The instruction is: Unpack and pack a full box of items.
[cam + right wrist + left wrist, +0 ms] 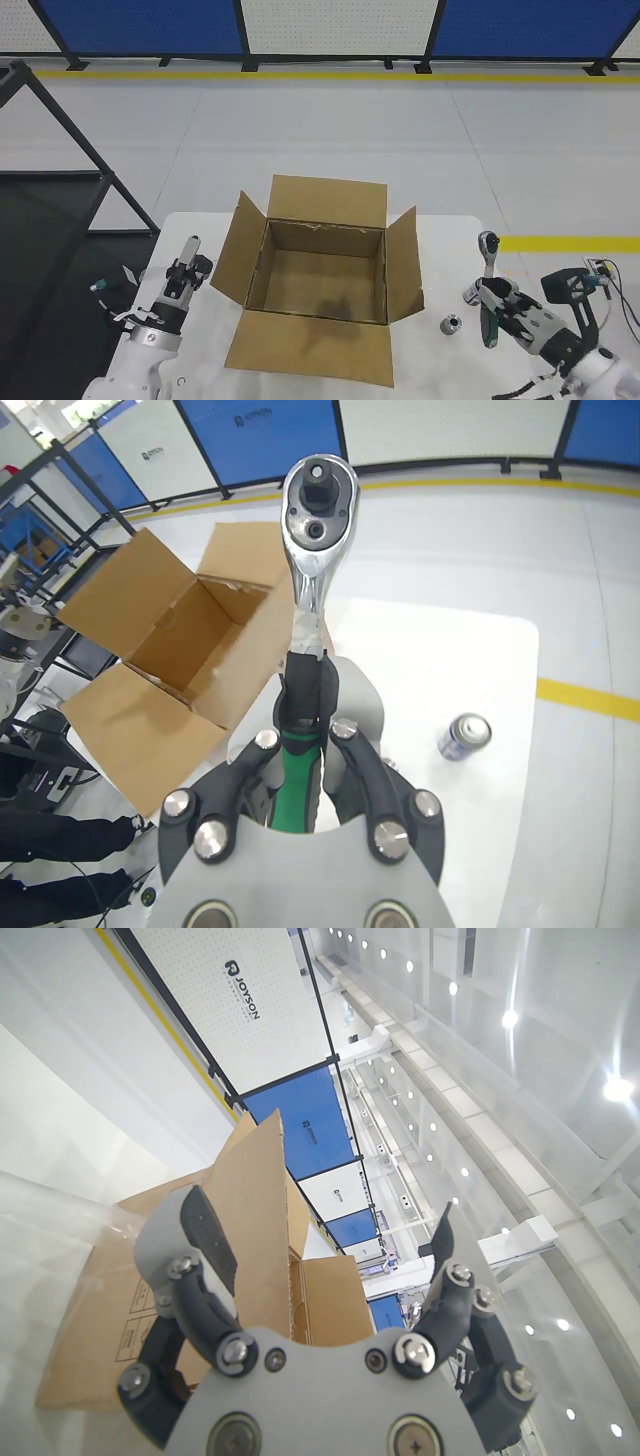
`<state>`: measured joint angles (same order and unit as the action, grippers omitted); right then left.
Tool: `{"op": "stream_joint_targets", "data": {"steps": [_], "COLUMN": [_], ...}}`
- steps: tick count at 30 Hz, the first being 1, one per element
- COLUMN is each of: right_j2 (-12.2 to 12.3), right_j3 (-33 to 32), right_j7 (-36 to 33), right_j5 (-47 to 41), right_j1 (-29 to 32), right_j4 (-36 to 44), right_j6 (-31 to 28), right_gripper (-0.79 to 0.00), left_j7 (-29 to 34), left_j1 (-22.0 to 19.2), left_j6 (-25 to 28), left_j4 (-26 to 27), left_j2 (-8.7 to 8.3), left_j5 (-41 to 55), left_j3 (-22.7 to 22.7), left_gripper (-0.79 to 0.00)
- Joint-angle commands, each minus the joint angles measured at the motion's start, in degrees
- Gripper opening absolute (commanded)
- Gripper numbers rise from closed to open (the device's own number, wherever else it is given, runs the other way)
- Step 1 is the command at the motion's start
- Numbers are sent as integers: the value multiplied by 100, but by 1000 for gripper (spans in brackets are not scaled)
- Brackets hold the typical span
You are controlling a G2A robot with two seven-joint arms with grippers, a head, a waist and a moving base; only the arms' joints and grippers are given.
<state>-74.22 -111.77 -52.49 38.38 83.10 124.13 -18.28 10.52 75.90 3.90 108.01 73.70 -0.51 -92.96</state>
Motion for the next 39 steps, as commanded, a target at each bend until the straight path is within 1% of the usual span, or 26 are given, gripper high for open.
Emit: {"op": "stream_joint_targets", "data": {"steps": [1, 5, 8, 14, 18, 24, 27, 35, 36, 37, 38, 39], "right_j2": [14, 58, 103, 217, 284, 363, 397, 476, 485, 494, 502, 509], "right_j3": [-64, -85, 7, 164, 319, 573, 698, 958, 976, 991, 1005, 1012], "right_j7": [-60, -336, -578, -1012, -1184, -1193, -1183, -1205, -1204, -1199, -1192, -1171], "right_j5": [-88, -165, -161, 169, 501, 870, 915, 1038, 1037, 1032, 999, 921], "right_j1": [189, 427, 380, 25, -293, -791, -996, -1313, -1338, -1355, -1369, -1372], "right_j4": [-162, -676, -1119, -1933, -2424, -3076, -3336, -3692, -3719, -3739, -3747, -3745], "right_j6": [15, 76, 79, 120, 297, 458, 404, 384, 387, 391, 378, 334], "right_gripper": [-785, -785, -785, -785, -785, -785, -785, -785, -776, -696, -566, -471], "left_j7": [-14, -51, -50, -39, -48, -67, -87, -144, -145, -155, -157, -157], "left_j1": [-32, -76, -100, -122, -108, -57, -24, 40, 46, 52, 56, 59], "left_j6": [-7, -25, -33, -33, -28, -22, -15, -24, -21, -24, -27, -29], "left_j4": [-39, -87, -112, -120, -107, -76, -64, -34, -29, -24, -18, -12], "left_j2": [-2, -4, -9, -17, -22, -31, -34, -40, -40, -41, -41, -42], "left_j5": [-8, 10, 7, -17, -22, -6, -6, 20, 21, 27, 28, 29], "left_j3": [-2, -18, -28, -35, -56, -107, -126, -176, -179, -184, -186, -187], "left_gripper": [0, 0, 0, 0, 0, 0, 0, 0, 0, 0, 0, 0]}}
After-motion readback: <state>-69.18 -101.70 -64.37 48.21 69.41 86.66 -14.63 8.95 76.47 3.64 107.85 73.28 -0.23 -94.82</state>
